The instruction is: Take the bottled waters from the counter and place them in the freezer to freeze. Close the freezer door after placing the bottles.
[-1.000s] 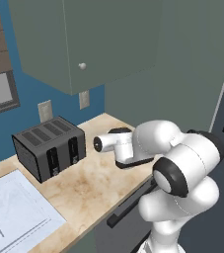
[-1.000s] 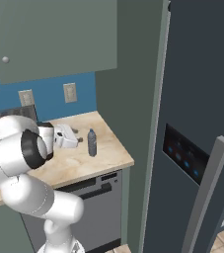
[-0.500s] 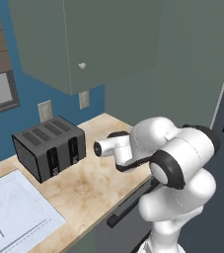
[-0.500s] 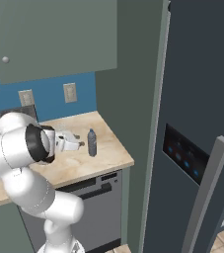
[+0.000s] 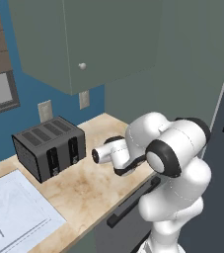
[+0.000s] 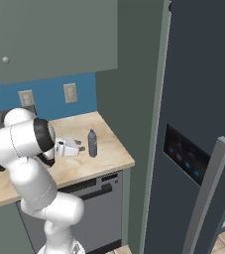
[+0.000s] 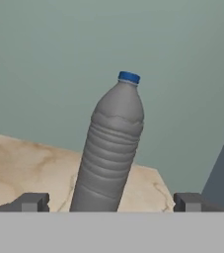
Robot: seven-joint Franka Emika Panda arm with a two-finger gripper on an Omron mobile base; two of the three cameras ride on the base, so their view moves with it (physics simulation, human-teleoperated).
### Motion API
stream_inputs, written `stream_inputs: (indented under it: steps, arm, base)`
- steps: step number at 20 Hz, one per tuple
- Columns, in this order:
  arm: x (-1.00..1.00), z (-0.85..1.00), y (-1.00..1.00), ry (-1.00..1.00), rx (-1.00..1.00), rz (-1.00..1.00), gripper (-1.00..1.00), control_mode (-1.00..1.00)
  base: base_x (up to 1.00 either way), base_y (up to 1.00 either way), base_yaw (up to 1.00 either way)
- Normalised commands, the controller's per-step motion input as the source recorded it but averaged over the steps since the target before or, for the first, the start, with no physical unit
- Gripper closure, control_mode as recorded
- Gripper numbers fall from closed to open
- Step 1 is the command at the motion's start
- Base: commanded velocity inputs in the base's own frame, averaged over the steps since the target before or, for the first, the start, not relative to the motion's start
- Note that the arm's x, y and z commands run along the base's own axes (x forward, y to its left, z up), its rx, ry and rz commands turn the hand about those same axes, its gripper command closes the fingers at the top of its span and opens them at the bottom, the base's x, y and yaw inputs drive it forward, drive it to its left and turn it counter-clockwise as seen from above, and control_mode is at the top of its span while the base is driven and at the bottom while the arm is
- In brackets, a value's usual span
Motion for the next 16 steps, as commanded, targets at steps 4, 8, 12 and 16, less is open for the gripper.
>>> stream_inputs:
  steps: [4,8,12,16]
  arm:
    - [0.0,-0.22,0.0,0.0,-0.02,-0.02,-1.0,-1.0]
    - [0.01,-0.17,0.0,0.0,0.0,0.0,-1.0,-1.0]
    - [0.0,-0.12,-0.01,0.0,0.0,0.0,-1.0,-1.0]
    - [0.0,-0.14,-0.04,0.0,0.0,0.0,-1.0,-1.0]
  base:
    - [0.0,0.0,0.0]
    - [0.0,0.0,0.0]
    - [0.0,0.0,0.0]
    - [0.0,0.0,0.0]
